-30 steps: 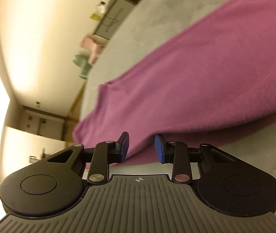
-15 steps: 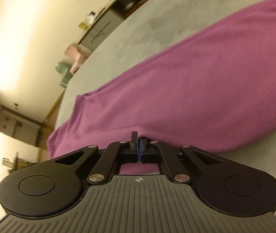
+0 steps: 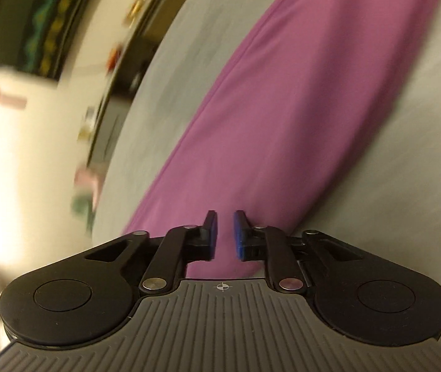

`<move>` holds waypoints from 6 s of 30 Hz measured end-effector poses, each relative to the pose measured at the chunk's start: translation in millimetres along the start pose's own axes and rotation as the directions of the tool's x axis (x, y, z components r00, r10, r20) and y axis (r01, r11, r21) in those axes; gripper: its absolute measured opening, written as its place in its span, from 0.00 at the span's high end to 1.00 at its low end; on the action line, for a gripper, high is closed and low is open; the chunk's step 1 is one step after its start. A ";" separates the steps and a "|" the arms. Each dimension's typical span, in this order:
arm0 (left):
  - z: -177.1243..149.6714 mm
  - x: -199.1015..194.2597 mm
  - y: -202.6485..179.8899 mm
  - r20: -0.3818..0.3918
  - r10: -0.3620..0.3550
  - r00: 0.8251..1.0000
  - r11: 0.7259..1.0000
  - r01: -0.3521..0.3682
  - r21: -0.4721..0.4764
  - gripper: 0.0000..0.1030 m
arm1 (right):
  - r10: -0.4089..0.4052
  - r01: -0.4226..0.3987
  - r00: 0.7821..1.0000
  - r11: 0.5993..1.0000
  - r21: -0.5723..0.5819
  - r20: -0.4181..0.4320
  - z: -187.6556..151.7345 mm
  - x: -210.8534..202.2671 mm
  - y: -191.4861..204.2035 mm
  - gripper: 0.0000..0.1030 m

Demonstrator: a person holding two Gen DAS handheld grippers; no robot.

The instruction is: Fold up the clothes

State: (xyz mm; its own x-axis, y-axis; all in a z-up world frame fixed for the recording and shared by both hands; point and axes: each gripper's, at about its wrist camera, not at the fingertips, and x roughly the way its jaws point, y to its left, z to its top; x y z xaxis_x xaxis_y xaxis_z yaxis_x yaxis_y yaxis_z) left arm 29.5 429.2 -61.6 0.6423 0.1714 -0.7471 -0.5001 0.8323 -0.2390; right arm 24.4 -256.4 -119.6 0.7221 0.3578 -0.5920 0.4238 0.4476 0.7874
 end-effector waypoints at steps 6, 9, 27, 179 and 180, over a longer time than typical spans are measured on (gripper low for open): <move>0.3 0.0 -0.3 0.005 0.007 1.000 1.000 -0.007 0.012 0.78 | -0.036 0.018 0.989 0.992 0.126 0.143 40.6 -33.7 -32.6 0.97; 0.4 -4.3 -1.0 0.018 0.019 1.000 1.000 -0.019 0.014 0.77 | -0.042 0.020 0.982 0.992 0.122 0.183 52.1 -50.7 -34.3 0.86; -71.2 -69.9 -191.4 0.084 -0.299 0.950 0.872 0.237 0.428 0.77 | -0.147 0.165 0.958 0.985 -0.051 0.248 136.1 -107.3 -71.7 0.61; -270.5 -19.1 -595.0 -0.380 -0.436 0.816 0.622 0.578 0.528 0.89 | -0.139 0.215 0.977 0.678 -0.703 0.164 87.9 -52.7 6.5 0.79; -271.9 -19.3 -596.4 -0.378 -0.429 0.821 0.619 0.572 0.539 0.89 | -0.118 0.208 0.977 0.703 -0.680 0.177 94.7 -54.6 7.6 0.79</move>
State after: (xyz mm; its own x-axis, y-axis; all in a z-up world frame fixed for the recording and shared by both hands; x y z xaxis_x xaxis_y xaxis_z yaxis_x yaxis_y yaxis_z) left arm 157.4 -213.9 -73.3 0.5218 -0.4154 -0.7451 0.3704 0.8971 -0.2408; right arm 39.9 -350.2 -65.1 0.7523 0.1523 -0.6409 0.0762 0.9463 0.3143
